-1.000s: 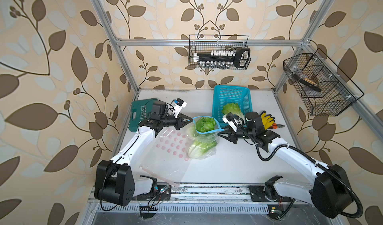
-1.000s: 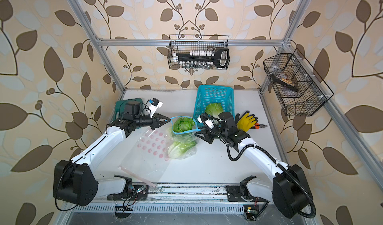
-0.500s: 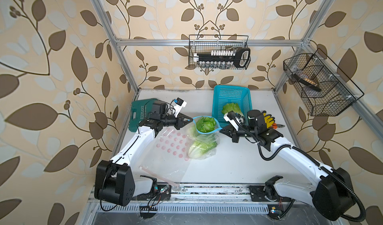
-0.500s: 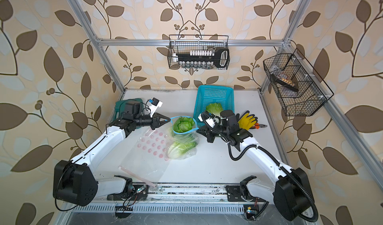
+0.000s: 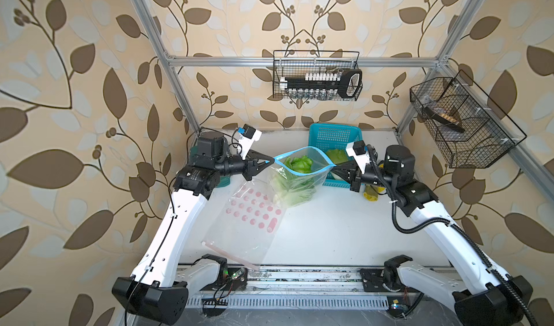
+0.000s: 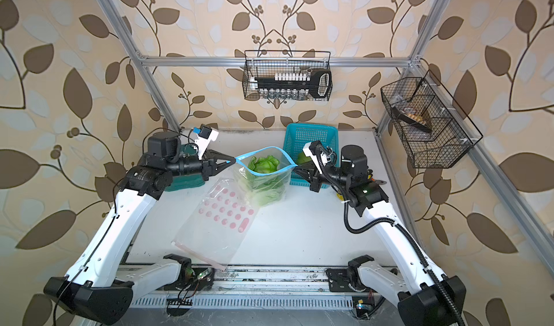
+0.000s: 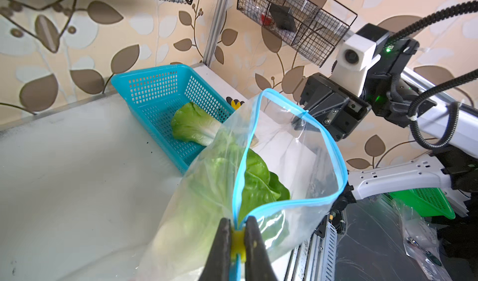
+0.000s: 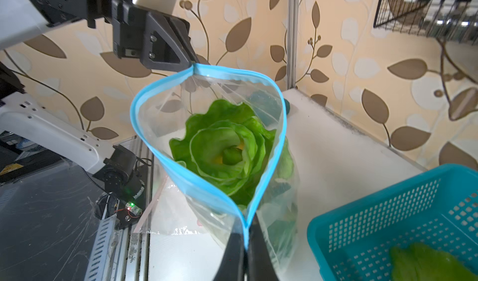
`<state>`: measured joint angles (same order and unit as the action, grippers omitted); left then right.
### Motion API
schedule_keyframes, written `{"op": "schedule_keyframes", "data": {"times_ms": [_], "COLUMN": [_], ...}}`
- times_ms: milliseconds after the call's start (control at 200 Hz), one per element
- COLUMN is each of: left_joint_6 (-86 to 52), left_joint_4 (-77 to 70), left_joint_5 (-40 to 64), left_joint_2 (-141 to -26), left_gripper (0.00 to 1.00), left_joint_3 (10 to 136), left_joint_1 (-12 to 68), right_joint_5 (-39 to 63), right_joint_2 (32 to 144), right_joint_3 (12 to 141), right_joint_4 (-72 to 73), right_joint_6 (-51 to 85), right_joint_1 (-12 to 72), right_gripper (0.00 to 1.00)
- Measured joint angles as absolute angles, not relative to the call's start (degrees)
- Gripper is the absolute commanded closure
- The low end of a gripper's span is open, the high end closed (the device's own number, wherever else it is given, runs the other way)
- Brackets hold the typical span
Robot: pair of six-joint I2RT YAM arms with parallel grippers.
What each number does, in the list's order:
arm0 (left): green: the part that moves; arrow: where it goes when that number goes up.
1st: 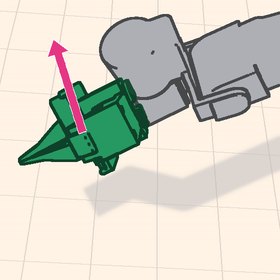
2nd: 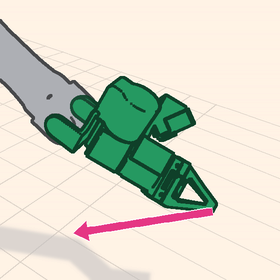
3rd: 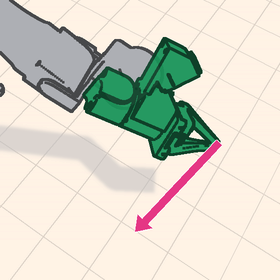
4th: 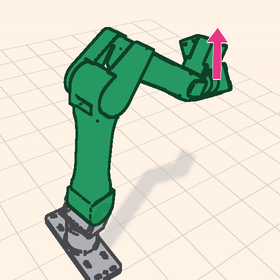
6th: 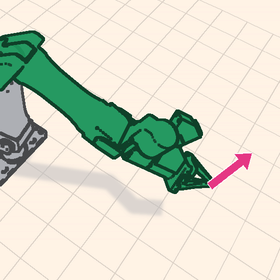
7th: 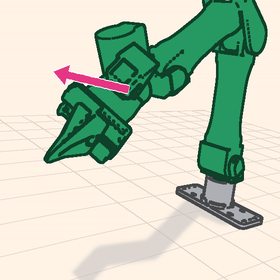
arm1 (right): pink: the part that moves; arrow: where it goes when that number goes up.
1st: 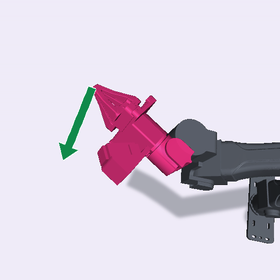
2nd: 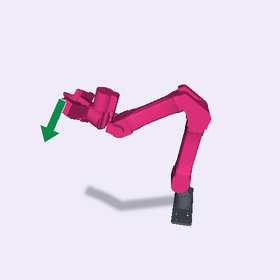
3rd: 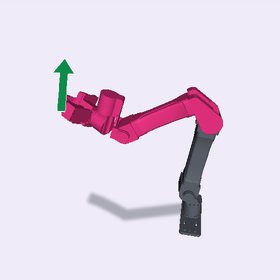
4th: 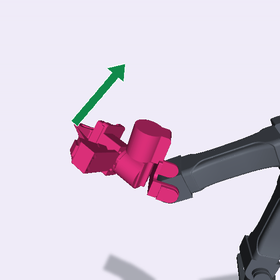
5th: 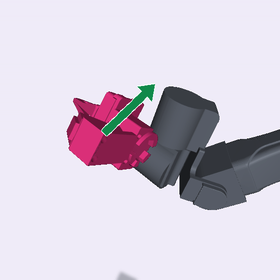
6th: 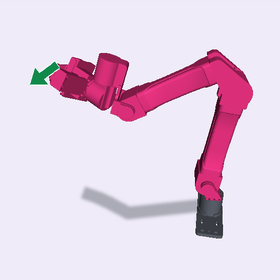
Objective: Put the chinese cabbages into a zipper bag and zip it
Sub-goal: Adjust the zipper food storage bag at the center of the board.
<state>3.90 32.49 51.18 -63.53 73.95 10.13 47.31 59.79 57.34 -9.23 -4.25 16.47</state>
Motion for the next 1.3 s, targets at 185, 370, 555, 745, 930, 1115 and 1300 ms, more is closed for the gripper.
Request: {"op": "schedule_keyframes", "data": {"times_ms": [185,370,555,745,930,1115,1300], "left_joint_6": [4.05,3.44,3.05,4.89,5.3,6.76,6.87], "left_joint_4": [32.4,27.86,23.59,18.7,13.32,10.57,6.98], "left_joint_5": [52.56,55.2,58.46,59.92,61.14,60.75,57.39], "left_joint_2": [-63.37,-64.69,-65.93,-65.69,-64.66,-64.42,-64.79], "left_gripper": [1.0,0.82,0.47,0.38,0.4,0.45,0.38], "left_joint_3": [72.2,66.11,63.2,60.12,52.29,51.09,51.09], "left_joint_1": [10.13,10.13,10.02,10.02,10.02,10.07,10.07], "right_joint_5": [48.66,48.53,49.19,50.17,50.35,50.92,51.29], "right_joint_2": [59.72,62.26,62.61,62.02,62.02,62.04,62.04], "right_joint_3": [58.41,56.27,55.16,53.08,52.66,52.66,52.66], "right_joint_4": [-9.58,-9.1,-8.38,-7.09,-6.57,-6.22,-6.15], "right_joint_6": [-4.51,-4.36,-4.78,-4.97,-5.02,-4.97,-4.97], "right_joint_1": [13.65,13.37,12.56,11.84,11.49,11.49,11.49], "right_gripper": [1.0,1.0,1.0,1.0,1.0,1.0,1.0]}}
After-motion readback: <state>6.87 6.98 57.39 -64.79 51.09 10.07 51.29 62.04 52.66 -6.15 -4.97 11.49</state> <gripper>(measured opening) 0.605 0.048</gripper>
